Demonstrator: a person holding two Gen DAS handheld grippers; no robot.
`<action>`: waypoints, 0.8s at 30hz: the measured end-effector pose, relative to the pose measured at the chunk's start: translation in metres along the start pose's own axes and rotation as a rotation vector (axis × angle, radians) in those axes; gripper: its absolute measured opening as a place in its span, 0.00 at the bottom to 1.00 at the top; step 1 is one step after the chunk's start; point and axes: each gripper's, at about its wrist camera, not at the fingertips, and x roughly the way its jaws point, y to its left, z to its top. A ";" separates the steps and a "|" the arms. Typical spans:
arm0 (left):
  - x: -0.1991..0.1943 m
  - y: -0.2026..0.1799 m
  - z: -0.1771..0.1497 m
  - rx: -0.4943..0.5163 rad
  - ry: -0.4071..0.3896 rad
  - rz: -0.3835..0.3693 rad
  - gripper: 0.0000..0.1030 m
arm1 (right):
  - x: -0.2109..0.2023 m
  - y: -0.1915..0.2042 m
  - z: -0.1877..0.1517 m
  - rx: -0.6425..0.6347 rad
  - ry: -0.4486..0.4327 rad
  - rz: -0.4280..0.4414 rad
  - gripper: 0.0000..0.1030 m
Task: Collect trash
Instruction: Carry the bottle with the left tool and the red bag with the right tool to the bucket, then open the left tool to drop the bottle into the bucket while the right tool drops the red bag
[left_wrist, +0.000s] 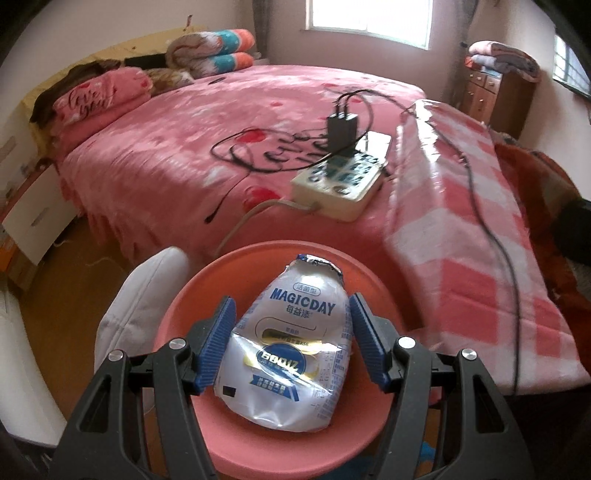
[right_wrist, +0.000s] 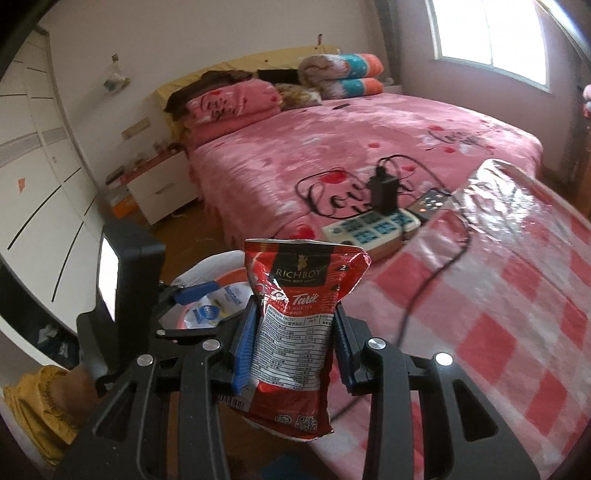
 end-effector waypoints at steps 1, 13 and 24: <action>0.003 0.005 -0.002 -0.011 0.008 0.006 0.62 | 0.003 0.003 0.001 -0.004 0.004 0.005 0.37; 0.019 0.029 -0.015 -0.049 0.036 0.091 0.62 | 0.037 0.029 0.007 -0.043 0.060 0.076 0.61; 0.017 0.051 -0.016 -0.098 0.003 0.169 0.80 | 0.002 -0.010 0.006 0.046 -0.081 -0.048 0.88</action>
